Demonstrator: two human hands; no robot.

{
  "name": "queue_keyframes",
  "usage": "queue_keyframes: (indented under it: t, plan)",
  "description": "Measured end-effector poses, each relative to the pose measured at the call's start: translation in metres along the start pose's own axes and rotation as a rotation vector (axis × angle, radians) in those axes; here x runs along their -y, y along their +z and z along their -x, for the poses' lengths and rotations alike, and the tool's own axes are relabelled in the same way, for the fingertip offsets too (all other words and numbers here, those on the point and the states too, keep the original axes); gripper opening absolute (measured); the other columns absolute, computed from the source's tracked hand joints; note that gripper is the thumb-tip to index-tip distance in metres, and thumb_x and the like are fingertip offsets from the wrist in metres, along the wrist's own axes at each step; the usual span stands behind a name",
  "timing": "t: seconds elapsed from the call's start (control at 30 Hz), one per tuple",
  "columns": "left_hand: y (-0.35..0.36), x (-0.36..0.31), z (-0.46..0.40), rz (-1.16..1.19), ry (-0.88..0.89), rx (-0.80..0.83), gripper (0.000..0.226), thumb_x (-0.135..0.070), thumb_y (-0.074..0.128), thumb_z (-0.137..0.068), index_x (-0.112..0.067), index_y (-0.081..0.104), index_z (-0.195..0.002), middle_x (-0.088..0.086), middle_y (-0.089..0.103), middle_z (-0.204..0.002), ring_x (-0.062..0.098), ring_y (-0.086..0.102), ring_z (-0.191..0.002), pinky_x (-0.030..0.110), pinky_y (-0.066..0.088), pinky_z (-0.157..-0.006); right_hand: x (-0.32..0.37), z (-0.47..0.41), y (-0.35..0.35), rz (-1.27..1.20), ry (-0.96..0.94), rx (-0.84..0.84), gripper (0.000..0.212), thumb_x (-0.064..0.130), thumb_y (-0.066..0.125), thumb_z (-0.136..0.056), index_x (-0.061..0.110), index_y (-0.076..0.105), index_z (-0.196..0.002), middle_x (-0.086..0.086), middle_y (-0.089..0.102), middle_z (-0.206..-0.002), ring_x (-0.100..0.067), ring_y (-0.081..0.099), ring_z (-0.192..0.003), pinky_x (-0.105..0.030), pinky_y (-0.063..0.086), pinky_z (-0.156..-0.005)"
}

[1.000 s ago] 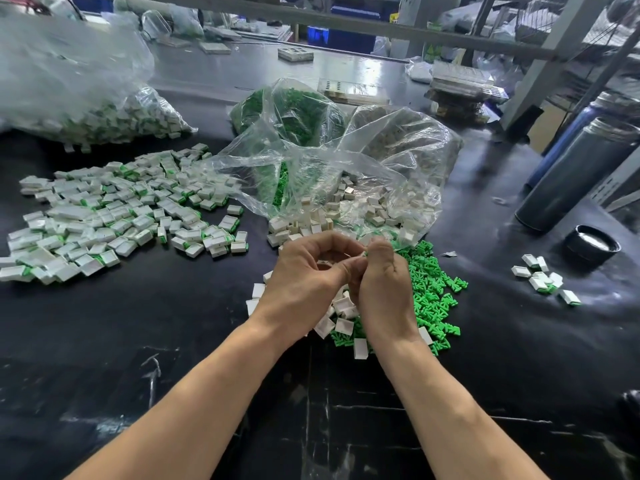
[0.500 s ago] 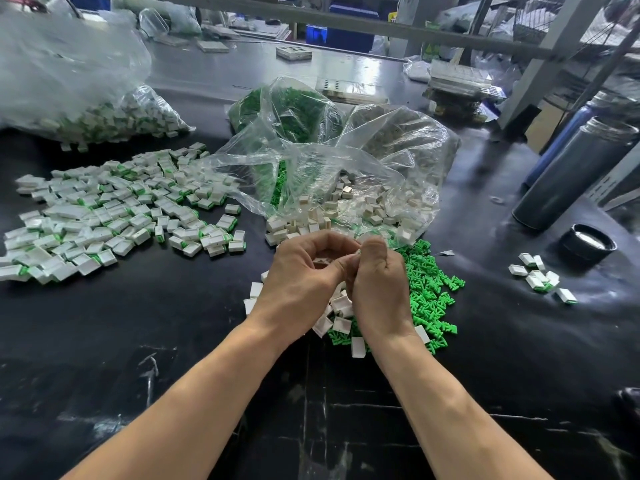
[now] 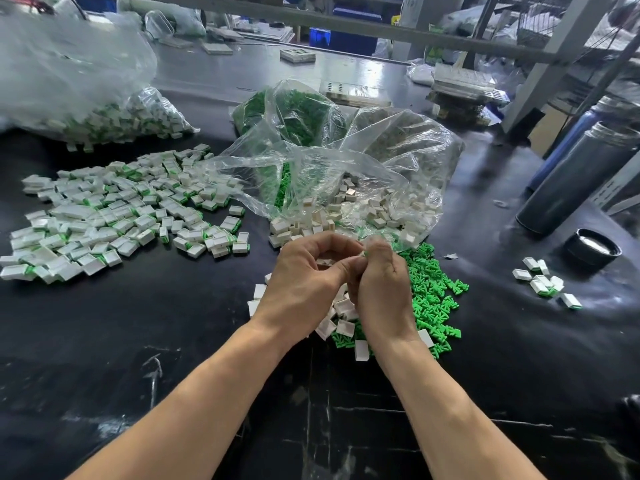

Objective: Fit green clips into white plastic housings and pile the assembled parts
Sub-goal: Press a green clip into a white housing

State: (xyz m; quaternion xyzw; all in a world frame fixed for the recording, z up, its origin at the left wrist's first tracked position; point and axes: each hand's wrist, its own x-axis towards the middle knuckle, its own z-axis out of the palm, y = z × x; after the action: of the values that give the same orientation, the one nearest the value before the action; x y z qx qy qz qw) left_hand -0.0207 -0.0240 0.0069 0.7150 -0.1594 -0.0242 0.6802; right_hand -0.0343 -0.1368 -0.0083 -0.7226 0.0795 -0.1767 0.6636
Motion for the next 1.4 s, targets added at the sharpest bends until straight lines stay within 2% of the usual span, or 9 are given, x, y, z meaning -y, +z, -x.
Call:
queue_keyframes:
  t: [0.13, 0.2, 0.33, 0.53, 0.73, 0.93, 1.1, 1.27, 1.4]
  plan:
    - [-0.008, -0.001, -0.004, 0.009, -0.022, -0.079, 0.005, -0.016, 0.079, -0.088, -0.018, 0.076, -0.092, -0.003, 0.077, -0.09, 0.015, 0.071, -0.092, 0.031, 0.057, -0.088, 0.0, -0.001, -0.01, 0.044, -0.003, -0.006, 0.065, 0.059, 0.033, -0.107, 0.023, 0.07, -0.068, 0.008, 0.057, -0.056, -0.006, 0.051, -0.052, -0.03, 0.039, -0.057]
    - [-0.012, 0.0, -0.005, 0.032, -0.021, -0.097, 0.005, -0.015, 0.078, -0.089, -0.018, 0.075, -0.092, -0.003, 0.076, -0.088, 0.01, 0.07, -0.085, 0.025, 0.057, -0.082, 0.002, -0.003, -0.018, 0.059, -0.073, -0.018, 0.051, 0.054, 0.046, -0.106, 0.018, 0.071, -0.079, 0.003, 0.063, -0.065, -0.01, 0.054, -0.058, -0.032, 0.039, -0.06]
    - [-0.014, -0.001, -0.006, 0.021, -0.012, -0.102, 0.006, -0.012, 0.078, -0.089, -0.014, 0.075, -0.094, 0.0, 0.077, -0.088, 0.012, 0.072, -0.085, 0.023, 0.058, -0.082, 0.006, -0.004, -0.025, 0.064, -0.177, 0.076, 0.016, 0.037, 0.067, -0.099, 0.024, 0.073, -0.093, 0.01, 0.07, -0.077, -0.004, 0.059, -0.066, -0.021, 0.046, -0.062]
    - [-0.014, -0.001, -0.006, -0.007, -0.013, -0.088, 0.009, -0.007, 0.077, -0.088, -0.01, 0.074, -0.097, 0.002, 0.077, -0.089, 0.016, 0.074, -0.088, 0.027, 0.061, -0.084, 0.005, -0.003, -0.026, 0.157, -0.159, 0.076, 0.007, 0.026, 0.072, -0.097, 0.019, 0.073, -0.096, 0.007, 0.073, -0.082, -0.005, 0.065, -0.072, -0.019, 0.05, -0.067]
    - [-0.015, 0.0, -0.005, -0.075, 0.024, -0.069, 0.017, -0.01, 0.077, -0.089, -0.02, 0.073, -0.102, -0.008, 0.074, -0.085, 0.001, 0.07, -0.079, 0.017, 0.057, -0.074, 0.006, -0.003, -0.024, 0.19, -0.14, 0.034, 0.01, 0.027, 0.07, -0.098, 0.018, 0.071, -0.093, 0.006, 0.069, -0.079, -0.006, 0.063, -0.07, -0.02, 0.049, -0.065]
    - [-0.02, 0.006, -0.005, -0.323, 0.097, -0.059, 0.018, -0.024, 0.081, -0.087, -0.034, 0.072, -0.099, -0.012, 0.071, -0.082, 0.006, 0.068, -0.076, 0.022, 0.056, -0.067, 0.002, -0.005, -0.023, 0.208, -0.099, 0.016, 0.013, 0.027, 0.07, -0.099, 0.02, 0.072, -0.088, 0.012, 0.067, -0.067, -0.002, 0.058, -0.059, -0.02, 0.044, -0.06]
    - [-0.039, 0.009, -0.01, -0.541, 0.1, -0.132, 0.015, -0.025, 0.075, -0.091, -0.031, 0.067, -0.102, -0.016, 0.067, -0.088, -0.006, 0.065, -0.08, 0.013, 0.056, -0.069, 0.0, -0.004, -0.026, 0.183, -0.045, -0.039, 0.034, 0.047, 0.06, -0.1, 0.02, 0.066, -0.081, 0.009, 0.056, -0.05, -0.003, 0.044, -0.041, -0.017, 0.035, -0.044]
    - [-0.069, 0.018, -0.021, -0.823, -0.015, -0.336, 0.009, -0.027, 0.076, -0.091, -0.023, 0.071, -0.097, -0.005, 0.068, -0.097, 0.011, 0.065, -0.088, 0.032, 0.058, -0.081, 0.001, -0.007, -0.029, 0.107, 0.0, -0.069, 0.052, 0.059, 0.056, -0.097, 0.02, 0.054, -0.062, 0.008, 0.051, -0.043, -0.007, 0.041, -0.037, -0.017, 0.032, -0.039]
    - [-0.086, 0.022, -0.028, -1.021, -0.152, -0.474, 0.006, -0.032, 0.076, -0.09, -0.027, 0.075, -0.092, 0.004, 0.071, -0.105, 0.029, 0.062, -0.106, 0.045, 0.047, -0.097, 0.0, -0.009, -0.039, 0.191, -0.005, -0.096, 0.064, 0.065, 0.054, -0.097, 0.018, 0.047, -0.053, 0.002, 0.051, -0.04, -0.007, 0.038, -0.033, -0.011, 0.033, -0.041]
